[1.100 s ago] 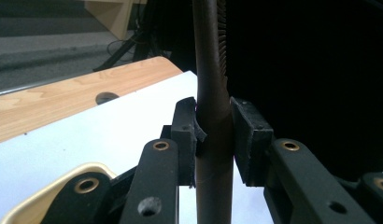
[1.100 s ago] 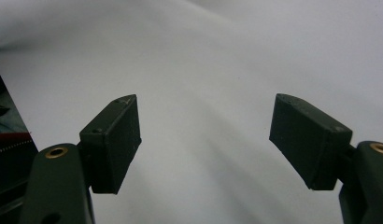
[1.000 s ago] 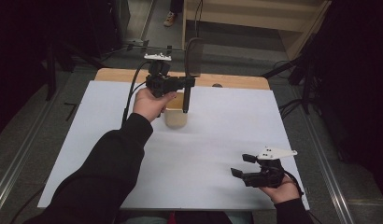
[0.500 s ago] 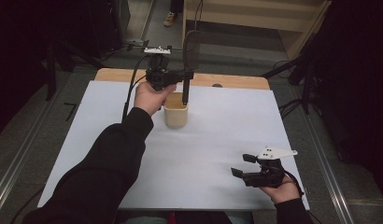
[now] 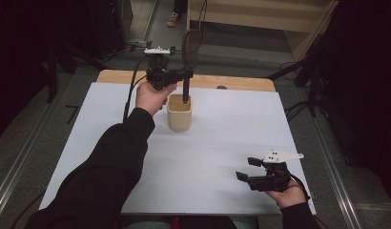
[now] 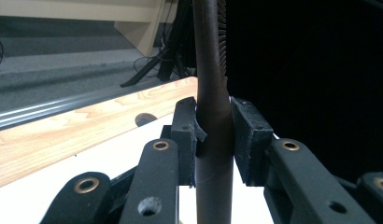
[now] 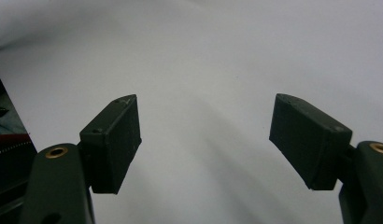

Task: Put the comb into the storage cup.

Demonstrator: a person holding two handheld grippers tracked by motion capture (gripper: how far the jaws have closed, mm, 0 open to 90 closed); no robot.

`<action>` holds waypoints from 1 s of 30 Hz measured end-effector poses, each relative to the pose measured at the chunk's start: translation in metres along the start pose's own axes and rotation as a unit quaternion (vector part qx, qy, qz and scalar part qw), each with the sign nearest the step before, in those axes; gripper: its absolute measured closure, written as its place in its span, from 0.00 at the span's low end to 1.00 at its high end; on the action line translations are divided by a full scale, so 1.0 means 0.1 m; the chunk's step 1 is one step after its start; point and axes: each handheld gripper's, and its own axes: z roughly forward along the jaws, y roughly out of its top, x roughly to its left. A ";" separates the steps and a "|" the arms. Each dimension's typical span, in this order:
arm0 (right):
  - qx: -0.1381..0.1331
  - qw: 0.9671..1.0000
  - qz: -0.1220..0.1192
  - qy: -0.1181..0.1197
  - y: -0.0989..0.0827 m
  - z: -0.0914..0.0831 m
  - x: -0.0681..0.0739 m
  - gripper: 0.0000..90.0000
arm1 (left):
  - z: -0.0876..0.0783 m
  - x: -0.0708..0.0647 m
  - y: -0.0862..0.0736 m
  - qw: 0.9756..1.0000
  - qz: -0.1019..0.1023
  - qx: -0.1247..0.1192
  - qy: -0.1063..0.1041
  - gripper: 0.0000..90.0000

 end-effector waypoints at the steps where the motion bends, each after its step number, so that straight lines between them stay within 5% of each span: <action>1: 0.000 1.000 0.000 0.000 0.00 0.00 0.00 0.25 | 0.01 0.01 -0.01 1.000 0.000 0.002 0.001 0.81; 30: 0.001 1.000 0.000 0.000 0.00 0.01 0.00 0.25 | 0.08 0.25 -0.32 1.000 -0.003 -0.007 0.015 0.81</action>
